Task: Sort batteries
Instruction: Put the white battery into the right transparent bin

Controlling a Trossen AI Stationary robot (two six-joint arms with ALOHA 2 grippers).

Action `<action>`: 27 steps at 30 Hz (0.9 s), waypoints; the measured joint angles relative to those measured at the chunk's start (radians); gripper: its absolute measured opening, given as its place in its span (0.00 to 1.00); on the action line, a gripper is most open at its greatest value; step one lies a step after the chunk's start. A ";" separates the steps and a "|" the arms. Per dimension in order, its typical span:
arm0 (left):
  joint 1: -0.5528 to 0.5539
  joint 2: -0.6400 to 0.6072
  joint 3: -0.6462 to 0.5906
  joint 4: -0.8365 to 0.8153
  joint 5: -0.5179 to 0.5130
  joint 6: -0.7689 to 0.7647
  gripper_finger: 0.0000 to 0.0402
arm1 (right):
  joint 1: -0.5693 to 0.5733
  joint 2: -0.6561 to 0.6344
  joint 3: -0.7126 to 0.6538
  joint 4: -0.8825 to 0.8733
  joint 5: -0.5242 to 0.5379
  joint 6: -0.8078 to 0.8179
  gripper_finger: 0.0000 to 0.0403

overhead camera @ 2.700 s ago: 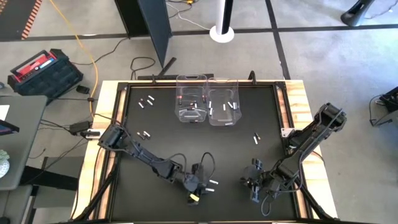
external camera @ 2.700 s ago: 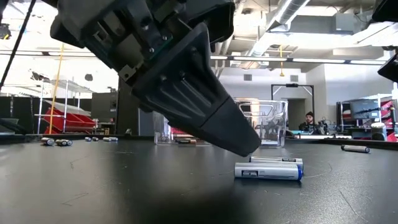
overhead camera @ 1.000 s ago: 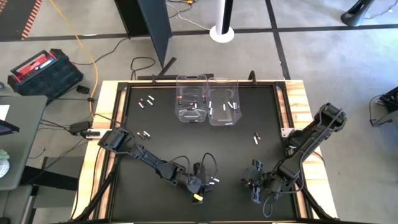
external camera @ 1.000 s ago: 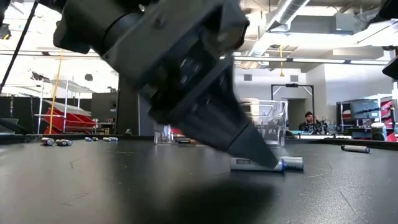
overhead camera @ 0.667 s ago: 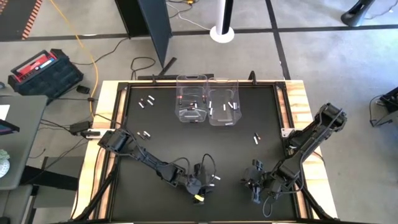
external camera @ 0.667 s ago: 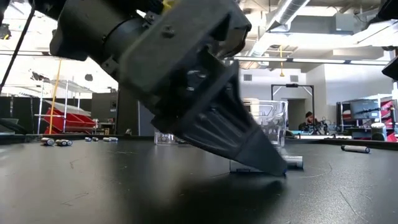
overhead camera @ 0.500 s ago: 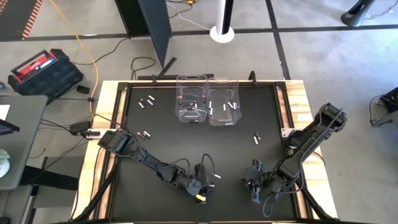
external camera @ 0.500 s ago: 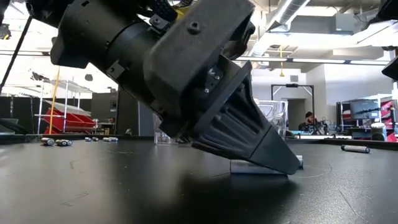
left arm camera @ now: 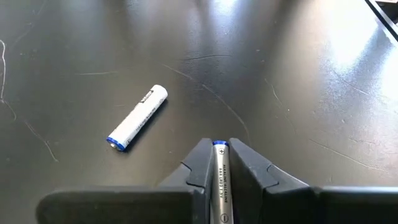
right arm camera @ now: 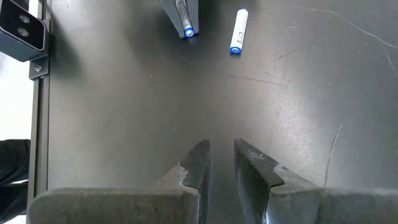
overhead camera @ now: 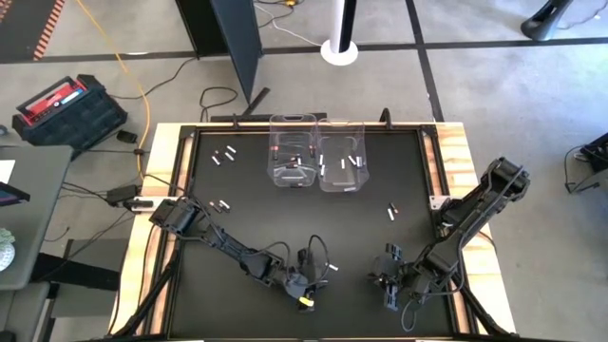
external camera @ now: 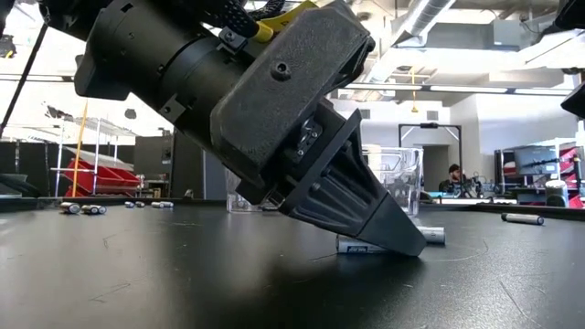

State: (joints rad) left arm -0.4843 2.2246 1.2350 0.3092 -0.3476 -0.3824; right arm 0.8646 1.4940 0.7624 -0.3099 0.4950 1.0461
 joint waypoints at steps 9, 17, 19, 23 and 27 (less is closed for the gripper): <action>0.000 0.000 -0.001 0.001 0.004 -0.005 0.09 | 0.000 0.000 0.000 -0.002 0.000 -0.006 0.22; 0.000 -0.025 -0.003 0.012 0.003 -0.026 0.09 | 0.000 0.000 0.000 -0.003 0.000 -0.007 0.22; 0.007 -0.038 -0.004 0.011 0.007 -0.026 0.08 | 0.000 0.000 0.000 -0.003 0.000 -0.007 0.22; 0.038 -0.087 -0.008 -0.014 0.025 -0.064 0.09 | 0.000 0.000 0.000 -0.002 0.000 -0.007 0.22; 0.088 -0.169 -0.007 -0.028 0.025 -0.101 0.09 | 0.000 0.000 0.000 -0.002 0.000 -0.007 0.22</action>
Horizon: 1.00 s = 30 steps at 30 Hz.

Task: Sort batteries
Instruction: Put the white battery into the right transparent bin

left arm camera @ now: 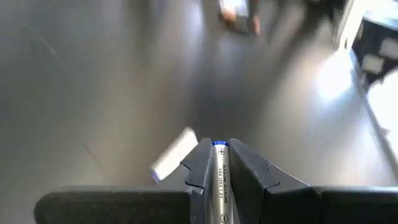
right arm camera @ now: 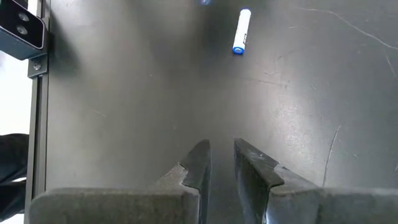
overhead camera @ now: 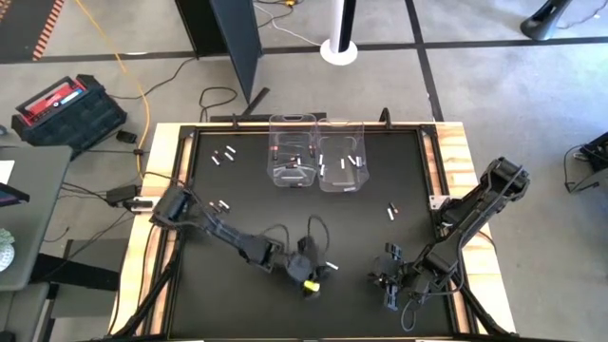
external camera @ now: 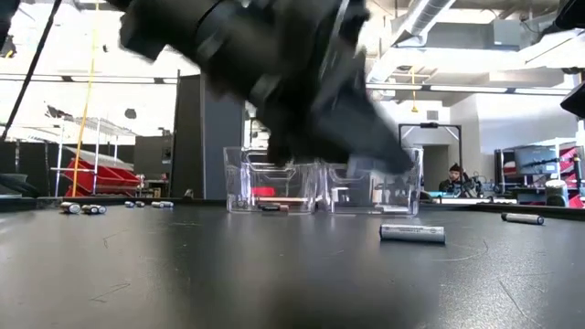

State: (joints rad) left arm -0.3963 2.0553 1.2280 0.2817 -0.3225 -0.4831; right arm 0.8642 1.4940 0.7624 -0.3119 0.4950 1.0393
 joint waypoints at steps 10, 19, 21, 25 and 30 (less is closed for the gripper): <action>0.254 -0.206 0.024 -0.227 0.163 0.026 0.10 | -0.021 0.000 0.000 0.000 0.004 0.015 0.22; 0.537 -0.151 0.312 -0.507 0.329 0.322 0.09 | -0.131 0.000 0.000 -0.011 0.008 0.027 0.22; 0.596 -0.101 0.395 -0.558 0.358 0.384 0.09 | -0.163 0.000 0.000 -0.013 0.008 0.027 0.22; 0.686 0.017 0.564 -0.634 0.409 0.462 0.09 | -0.223 0.000 0.000 -0.030 0.008 0.027 0.22; 0.756 0.186 0.768 -0.742 0.443 0.519 0.10 | -0.276 0.000 0.000 -0.032 0.008 0.028 0.22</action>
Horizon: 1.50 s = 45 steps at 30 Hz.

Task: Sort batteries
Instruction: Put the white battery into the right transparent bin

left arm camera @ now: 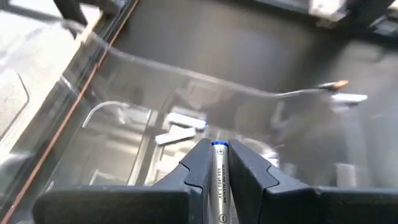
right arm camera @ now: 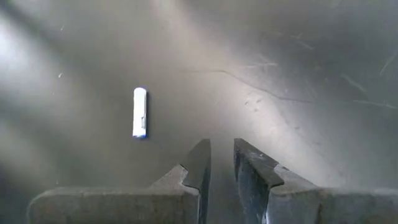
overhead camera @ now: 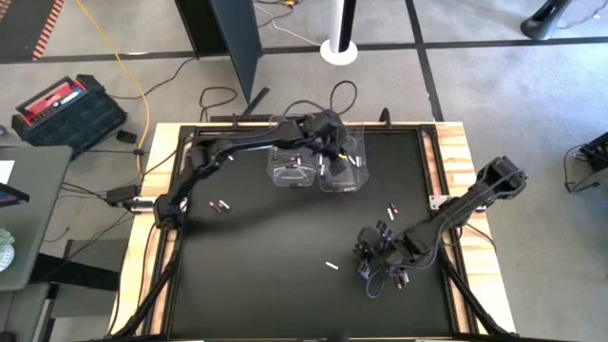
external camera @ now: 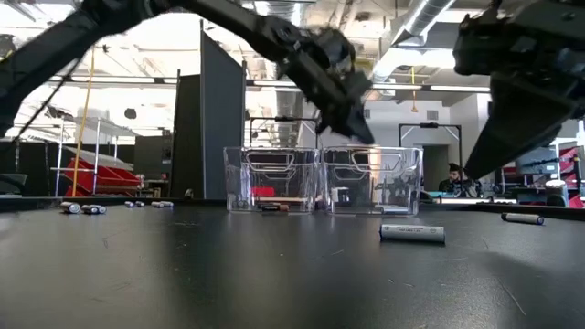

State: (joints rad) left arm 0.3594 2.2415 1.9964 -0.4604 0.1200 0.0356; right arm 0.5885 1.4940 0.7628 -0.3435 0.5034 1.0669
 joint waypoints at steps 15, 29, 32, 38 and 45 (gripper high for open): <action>0.029 0.265 0.289 -0.218 -0.006 0.160 0.10 | -0.029 0.000 0.000 -0.030 0.000 0.149 0.22; 0.031 0.264 0.269 -0.208 -0.081 0.205 0.11 | -0.069 0.000 0.000 -0.038 0.000 0.163 0.22; 0.031 0.264 0.269 -0.207 -0.081 0.205 0.15 | -0.068 0.000 0.000 -0.039 0.000 0.163 0.22; 0.031 0.264 0.269 -0.207 -0.081 0.213 0.20 | -0.068 0.000 0.000 -0.041 0.000 0.163 0.22; 0.029 0.263 0.359 -0.294 -0.082 0.189 0.20 | -0.068 0.000 0.000 -0.041 0.000 0.158 0.22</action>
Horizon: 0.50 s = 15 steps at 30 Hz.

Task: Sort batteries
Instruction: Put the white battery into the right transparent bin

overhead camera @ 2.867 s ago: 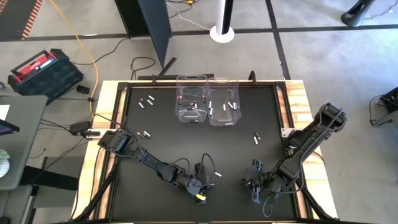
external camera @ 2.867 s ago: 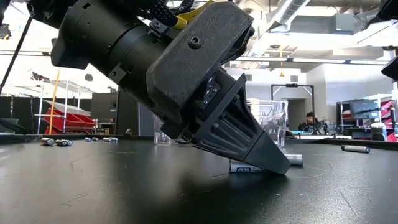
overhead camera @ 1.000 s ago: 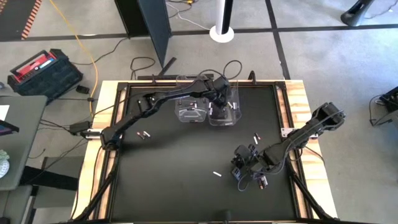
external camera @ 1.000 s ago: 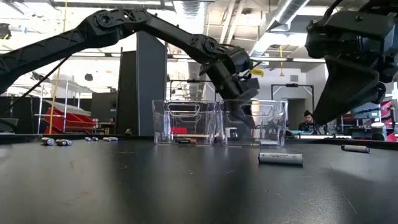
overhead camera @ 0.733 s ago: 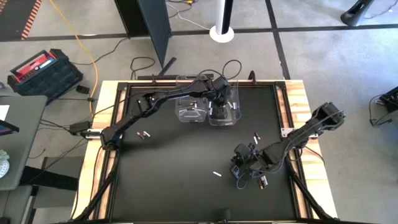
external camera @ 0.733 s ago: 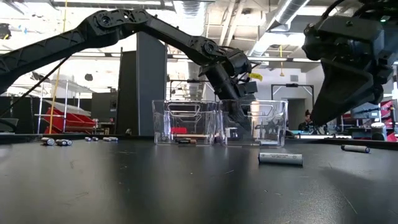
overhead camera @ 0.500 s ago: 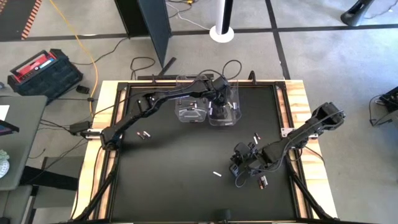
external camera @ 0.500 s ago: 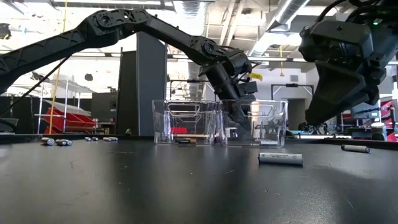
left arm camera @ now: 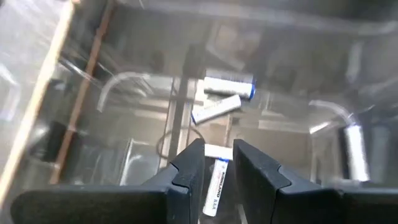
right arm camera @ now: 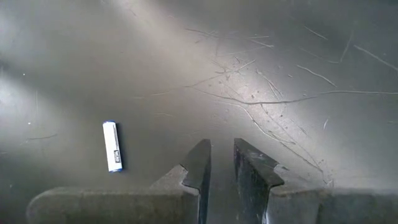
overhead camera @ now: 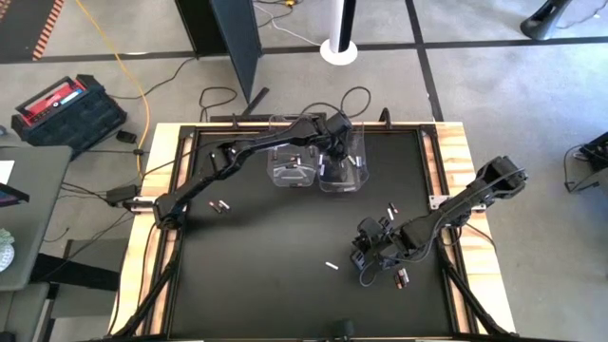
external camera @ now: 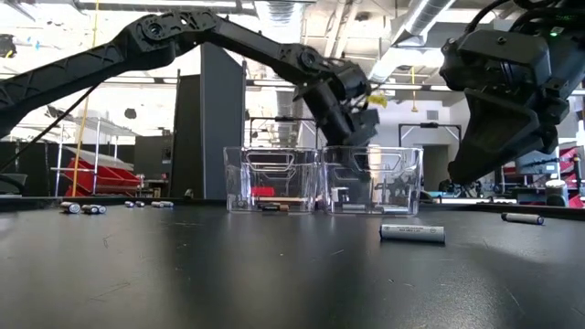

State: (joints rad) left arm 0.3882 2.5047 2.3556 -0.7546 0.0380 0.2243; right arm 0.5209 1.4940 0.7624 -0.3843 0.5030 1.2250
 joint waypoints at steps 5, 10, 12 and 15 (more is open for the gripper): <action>-0.002 -0.085 -0.019 -0.037 0.007 -0.065 0.20 | 0.000 0.000 0.000 -0.007 0.000 -0.004 0.22; -0.026 -0.189 -0.019 -0.109 0.009 -0.140 0.21 | 0.017 0.000 0.000 -0.006 0.000 -0.024 0.22; -0.049 -0.228 -0.019 -0.132 0.008 -0.163 0.21 | 0.039 0.000 0.000 0.002 0.000 -0.028 0.22; -0.093 -0.284 -0.019 -0.170 0.002 -0.193 0.21 | 0.085 0.000 0.000 0.014 0.000 -0.028 0.22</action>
State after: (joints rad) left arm 0.2947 2.2208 2.3363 -0.9243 0.0401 0.0317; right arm 0.6060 1.4942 0.7624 -0.3707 0.5027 1.1966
